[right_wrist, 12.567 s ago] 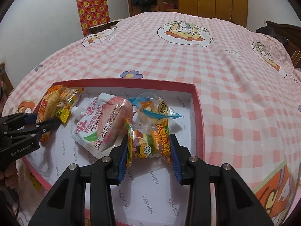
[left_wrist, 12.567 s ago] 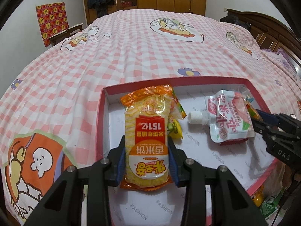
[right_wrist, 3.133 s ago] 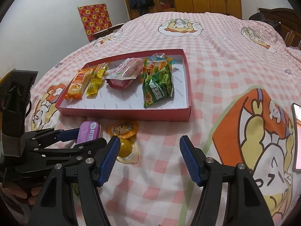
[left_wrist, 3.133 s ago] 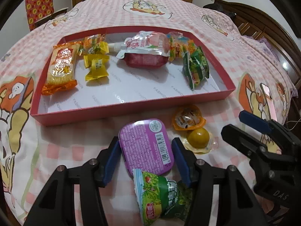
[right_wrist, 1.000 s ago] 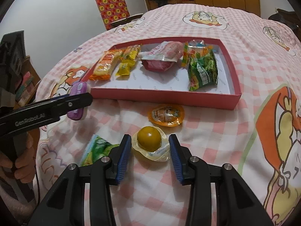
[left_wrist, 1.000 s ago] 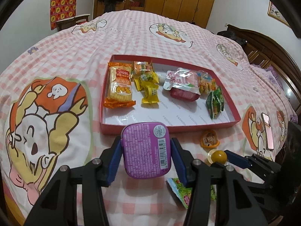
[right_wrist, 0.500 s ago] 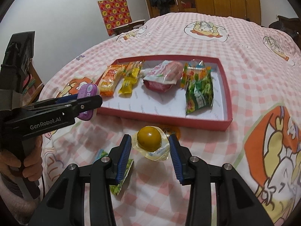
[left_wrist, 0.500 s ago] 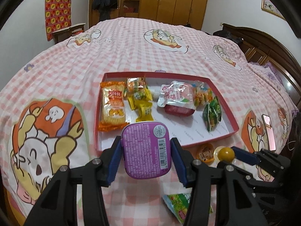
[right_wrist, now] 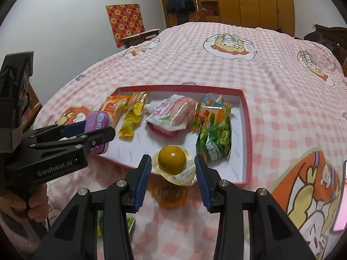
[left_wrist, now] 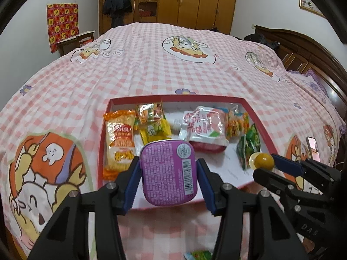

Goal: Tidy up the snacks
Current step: 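Carry the purple tin and yellow jelly cup into the box and open both tools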

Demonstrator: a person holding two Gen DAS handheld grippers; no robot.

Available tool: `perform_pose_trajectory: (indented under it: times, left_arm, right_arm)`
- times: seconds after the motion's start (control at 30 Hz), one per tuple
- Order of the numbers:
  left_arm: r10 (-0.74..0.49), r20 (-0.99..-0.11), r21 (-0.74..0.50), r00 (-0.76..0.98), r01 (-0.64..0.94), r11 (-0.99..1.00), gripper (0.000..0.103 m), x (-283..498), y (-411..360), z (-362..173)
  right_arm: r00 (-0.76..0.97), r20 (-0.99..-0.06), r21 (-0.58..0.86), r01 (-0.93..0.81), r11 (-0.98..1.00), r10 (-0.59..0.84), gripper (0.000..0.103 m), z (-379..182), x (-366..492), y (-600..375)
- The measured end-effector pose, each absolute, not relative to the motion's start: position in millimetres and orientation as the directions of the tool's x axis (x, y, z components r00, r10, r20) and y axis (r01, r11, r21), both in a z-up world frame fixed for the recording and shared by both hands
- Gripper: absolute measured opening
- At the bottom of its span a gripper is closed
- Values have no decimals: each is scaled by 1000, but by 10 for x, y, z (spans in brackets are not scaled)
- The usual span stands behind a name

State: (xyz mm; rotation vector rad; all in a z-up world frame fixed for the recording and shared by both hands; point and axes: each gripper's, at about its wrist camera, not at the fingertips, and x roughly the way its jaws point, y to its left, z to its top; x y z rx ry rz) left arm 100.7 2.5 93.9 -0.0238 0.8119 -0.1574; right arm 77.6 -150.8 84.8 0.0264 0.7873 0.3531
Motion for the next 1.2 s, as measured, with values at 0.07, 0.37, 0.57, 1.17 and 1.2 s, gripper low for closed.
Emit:
perform_pose_trajectory:
  times: [0.07, 0.37, 0.57, 1.17, 1.2]
  left_arm:
    - [-149, -725, -82, 672, 130, 988, 53, 1082, 17, 902]
    - [-143, -739, -82, 658, 123, 989, 53, 1295, 9, 747]
    - [-128, -755, -83, 643, 100, 991, 53, 1429, 19, 616]
    - [-140, -741, -91, 657, 109, 990, 53, 1529, -1, 625]
    - [-141, -741, -92, 657, 109, 990, 53, 1539, -1, 628]
  right_arm:
    - [650, -691, 157, -294, 943, 317, 42, 832, 839, -1511]
    - [655, -699, 131, -276, 952, 287, 42, 736, 1052, -1465]
    - [672, -694, 107, -258, 960, 258, 42, 690, 1167, -1457]
    - [698, -679, 90, -224, 970, 225, 43, 672, 1363, -1466]
    - [699, -679, 93, -222, 971, 224, 43, 676, 1371, -1471]
